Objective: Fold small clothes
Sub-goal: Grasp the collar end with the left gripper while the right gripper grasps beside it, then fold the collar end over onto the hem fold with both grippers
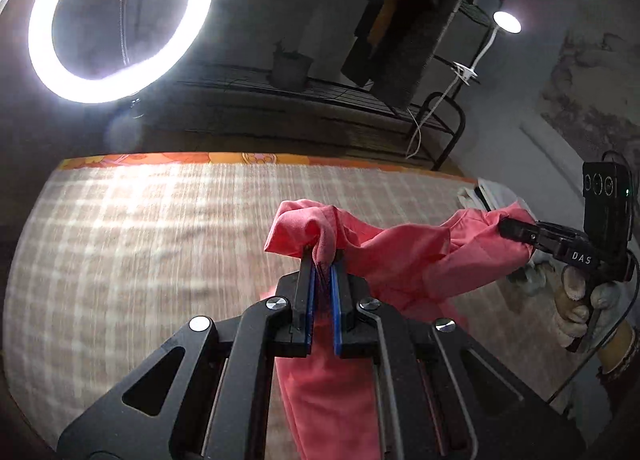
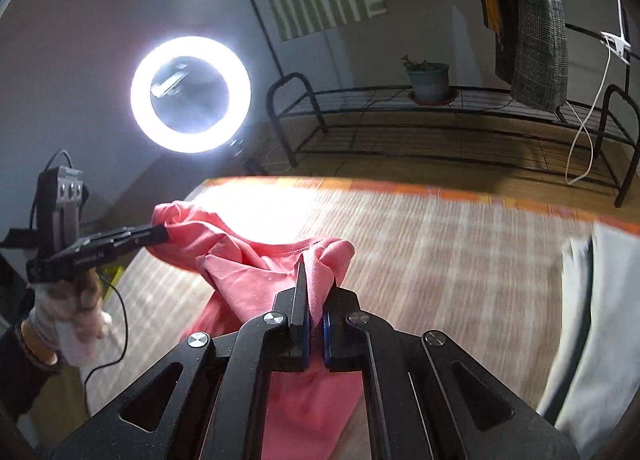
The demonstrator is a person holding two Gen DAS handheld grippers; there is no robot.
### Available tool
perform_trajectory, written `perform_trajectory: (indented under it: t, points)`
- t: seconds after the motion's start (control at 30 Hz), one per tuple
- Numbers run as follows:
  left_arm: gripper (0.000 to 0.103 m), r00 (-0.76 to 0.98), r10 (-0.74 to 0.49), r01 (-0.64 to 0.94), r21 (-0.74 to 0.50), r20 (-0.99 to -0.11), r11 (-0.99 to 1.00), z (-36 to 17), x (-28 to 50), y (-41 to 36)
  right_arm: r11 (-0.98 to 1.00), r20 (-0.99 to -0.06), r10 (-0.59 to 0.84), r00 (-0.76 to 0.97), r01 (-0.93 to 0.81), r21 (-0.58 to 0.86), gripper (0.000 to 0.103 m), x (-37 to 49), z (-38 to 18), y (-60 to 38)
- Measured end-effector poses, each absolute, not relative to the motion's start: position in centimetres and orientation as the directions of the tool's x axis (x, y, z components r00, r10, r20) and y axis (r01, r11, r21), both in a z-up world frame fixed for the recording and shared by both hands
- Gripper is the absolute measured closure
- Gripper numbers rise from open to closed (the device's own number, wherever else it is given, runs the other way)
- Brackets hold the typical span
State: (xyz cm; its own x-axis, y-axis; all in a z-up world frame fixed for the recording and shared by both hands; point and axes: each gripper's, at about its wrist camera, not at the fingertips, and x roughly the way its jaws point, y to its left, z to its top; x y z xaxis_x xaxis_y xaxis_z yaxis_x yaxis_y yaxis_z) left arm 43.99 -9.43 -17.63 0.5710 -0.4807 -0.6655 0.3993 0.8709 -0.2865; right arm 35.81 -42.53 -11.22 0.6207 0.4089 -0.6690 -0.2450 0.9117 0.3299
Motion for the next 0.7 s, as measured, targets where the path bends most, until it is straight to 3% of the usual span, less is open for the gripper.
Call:
perform_trajectory:
  t: [0.33,0.53,0.6,0.67,0.7]
  points:
    - [0.098,0.505,-0.382,0.473,-0.122,-0.774,0.872,-24.9,30.6,-9.5,0.916,-0.707,0.397,0.585,-0.299,0.267,0.099,22.7,-15.7,-39.4]
    - [0.098,0.493,-0.374,0.495,-0.099,-0.786,0.863,-24.7,25.0,-7.0,0.926,-0.759,0.327,0.563,-0.35,0.14,0.098,17.4,-16.7,-39.0]
    - [0.093,0.504,-0.39,0.483,-0.123,-0.771,0.867,-23.9,24.2,-5.6,0.935,-0.769,0.295,0.567,-0.337,0.11,0.098,16.4,-16.5,-39.5]
    - [0.069,0.518,-0.406,0.458,-0.157,-0.752,0.875,-22.7,24.1,-4.9,0.944,-0.761,0.282,0.584,-0.312,0.111,0.097,15.9,-15.7,-40.1]
    - [0.065,0.522,-0.417,0.445,-0.18,-0.744,0.877,-22.2,24.4,-4.5,0.943,-0.753,0.294,0.589,-0.306,0.129,0.095,15.8,-15.3,-40.1]
